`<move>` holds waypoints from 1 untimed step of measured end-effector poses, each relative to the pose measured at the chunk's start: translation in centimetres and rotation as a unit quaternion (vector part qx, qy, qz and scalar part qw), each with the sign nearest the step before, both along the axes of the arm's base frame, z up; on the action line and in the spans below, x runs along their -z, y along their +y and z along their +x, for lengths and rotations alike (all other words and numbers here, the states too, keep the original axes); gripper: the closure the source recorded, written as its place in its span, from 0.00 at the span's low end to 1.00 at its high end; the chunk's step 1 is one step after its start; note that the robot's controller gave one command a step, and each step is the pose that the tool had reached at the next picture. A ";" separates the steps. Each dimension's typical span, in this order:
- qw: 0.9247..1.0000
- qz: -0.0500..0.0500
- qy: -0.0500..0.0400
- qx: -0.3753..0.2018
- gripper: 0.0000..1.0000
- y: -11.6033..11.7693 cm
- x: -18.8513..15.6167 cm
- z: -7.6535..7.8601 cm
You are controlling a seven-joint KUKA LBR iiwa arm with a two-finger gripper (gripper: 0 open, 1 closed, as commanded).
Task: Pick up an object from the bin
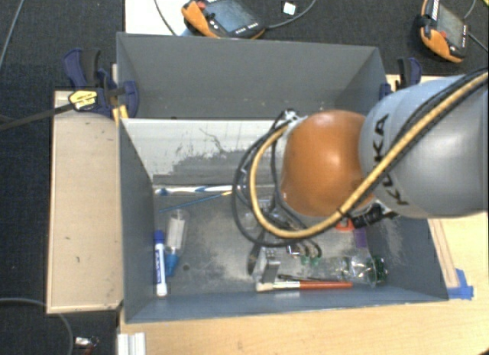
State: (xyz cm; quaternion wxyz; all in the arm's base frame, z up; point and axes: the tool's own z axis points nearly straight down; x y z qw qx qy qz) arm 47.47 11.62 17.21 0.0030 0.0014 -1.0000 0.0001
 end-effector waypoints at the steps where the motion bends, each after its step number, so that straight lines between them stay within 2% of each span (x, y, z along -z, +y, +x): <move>1: 1.000 0.001 -0.004 0.003 0.00 -0.1 -0.4 0.2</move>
Offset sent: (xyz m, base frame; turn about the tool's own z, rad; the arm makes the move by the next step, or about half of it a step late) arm 0.0921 -0.0377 -0.1021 -0.3950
